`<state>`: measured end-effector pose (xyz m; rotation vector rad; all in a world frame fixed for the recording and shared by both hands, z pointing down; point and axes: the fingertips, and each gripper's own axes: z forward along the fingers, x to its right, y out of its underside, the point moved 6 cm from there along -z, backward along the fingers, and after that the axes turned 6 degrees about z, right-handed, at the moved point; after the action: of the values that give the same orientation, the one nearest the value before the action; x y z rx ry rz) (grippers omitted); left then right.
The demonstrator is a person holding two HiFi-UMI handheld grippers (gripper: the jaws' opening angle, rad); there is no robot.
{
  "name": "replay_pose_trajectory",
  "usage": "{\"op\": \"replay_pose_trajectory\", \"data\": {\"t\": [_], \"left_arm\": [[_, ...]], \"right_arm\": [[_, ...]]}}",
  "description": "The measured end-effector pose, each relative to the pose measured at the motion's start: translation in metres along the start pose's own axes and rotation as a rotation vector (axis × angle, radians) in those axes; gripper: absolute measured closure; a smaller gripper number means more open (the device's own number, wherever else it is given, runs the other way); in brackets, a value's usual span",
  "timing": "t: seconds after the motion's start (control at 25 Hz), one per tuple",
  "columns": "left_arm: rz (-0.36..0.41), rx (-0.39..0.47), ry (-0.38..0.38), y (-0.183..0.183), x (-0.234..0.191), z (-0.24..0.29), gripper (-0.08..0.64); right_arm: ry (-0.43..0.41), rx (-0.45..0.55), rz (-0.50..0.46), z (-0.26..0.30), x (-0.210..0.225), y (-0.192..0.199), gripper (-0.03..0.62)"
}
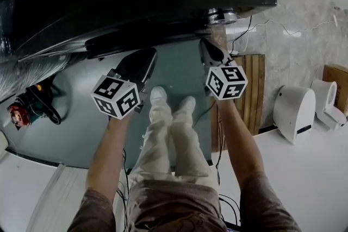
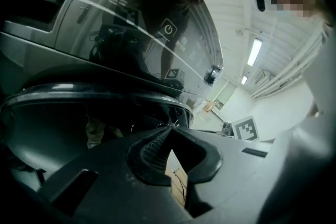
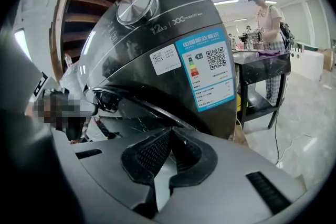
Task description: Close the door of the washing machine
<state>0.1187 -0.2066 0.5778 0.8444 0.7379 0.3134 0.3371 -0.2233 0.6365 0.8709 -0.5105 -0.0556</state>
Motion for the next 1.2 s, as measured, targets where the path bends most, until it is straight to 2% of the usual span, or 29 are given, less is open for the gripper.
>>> {"op": "replay_pose_trajectory", "data": {"t": [0.12,0.28,0.52,0.72,0.96,1.2], "left_arm": [[-0.017,0.020,0.005,-0.001,0.002,0.000,0.558],[-0.027,0.054,0.048,-0.020,0.018,-0.013,0.558],[0.059,0.093,0.075,-0.084,0.056,-0.072,0.558],[0.148,0.154,0.099,-0.144,0.086,-0.126,0.558],[0.246,0.182,0.107,-0.184,0.117,-0.188,0.558],[0.298,0.283,0.096,-0.226,0.148,-0.215,0.558]], "right_arm": [[0.009,-0.012,-0.002,-0.001,-0.005,-0.003,0.592],[-0.044,0.022,-0.039,-0.023,-0.039,-0.030,0.593],[-0.057,0.121,-0.048,-0.092,-0.107,-0.094,0.592],[-0.084,0.218,-0.096,-0.149,-0.167,-0.149,0.593],[-0.179,0.236,-0.128,-0.201,-0.229,-0.170,0.593],[-0.248,0.312,-0.209,-0.240,-0.265,-0.210,0.592]]}}
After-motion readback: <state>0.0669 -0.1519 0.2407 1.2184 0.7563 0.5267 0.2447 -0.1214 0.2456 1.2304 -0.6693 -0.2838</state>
